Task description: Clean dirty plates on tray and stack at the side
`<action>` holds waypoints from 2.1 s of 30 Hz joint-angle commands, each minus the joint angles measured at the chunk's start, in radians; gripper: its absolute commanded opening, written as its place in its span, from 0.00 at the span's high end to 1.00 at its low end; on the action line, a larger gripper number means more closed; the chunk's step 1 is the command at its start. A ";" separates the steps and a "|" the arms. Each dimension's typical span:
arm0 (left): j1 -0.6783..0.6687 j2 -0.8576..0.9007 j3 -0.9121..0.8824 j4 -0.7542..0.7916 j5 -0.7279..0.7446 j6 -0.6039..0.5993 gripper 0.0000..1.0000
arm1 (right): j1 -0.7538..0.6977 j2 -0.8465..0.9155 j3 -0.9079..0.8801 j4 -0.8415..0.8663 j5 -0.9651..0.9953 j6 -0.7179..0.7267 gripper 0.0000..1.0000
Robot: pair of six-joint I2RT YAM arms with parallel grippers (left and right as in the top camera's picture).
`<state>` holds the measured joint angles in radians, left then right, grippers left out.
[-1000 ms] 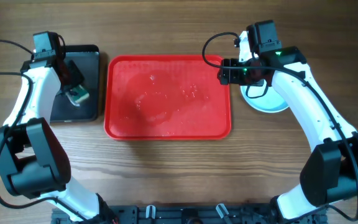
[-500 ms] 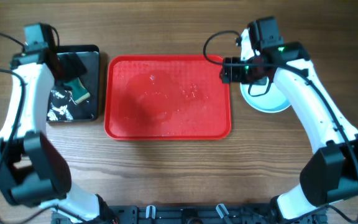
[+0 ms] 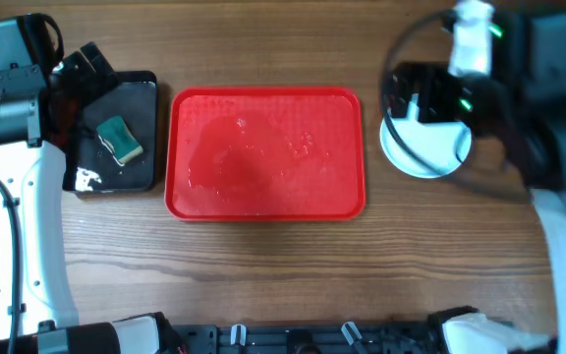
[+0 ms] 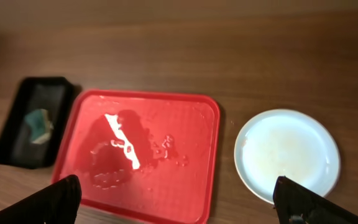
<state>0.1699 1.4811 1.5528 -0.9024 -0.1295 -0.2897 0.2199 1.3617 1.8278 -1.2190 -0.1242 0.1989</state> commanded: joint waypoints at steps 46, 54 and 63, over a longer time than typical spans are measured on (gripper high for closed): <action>0.000 0.005 -0.003 -0.001 0.005 -0.009 0.00 | -0.159 -1.247 -1.686 1.215 -0.034 -0.061 0.00; 0.000 0.005 -0.003 -0.001 0.005 -0.009 0.00 | -0.159 -1.358 -1.823 1.231 -0.033 -0.058 0.00; 0.000 0.005 -0.003 -0.001 0.005 -0.009 0.00 | -0.159 -1.357 -1.823 1.231 -0.022 -0.068 0.00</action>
<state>0.1699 1.4822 1.5513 -0.9054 -0.1295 -0.2905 0.0662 0.0193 0.0063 0.0086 -0.1413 0.1295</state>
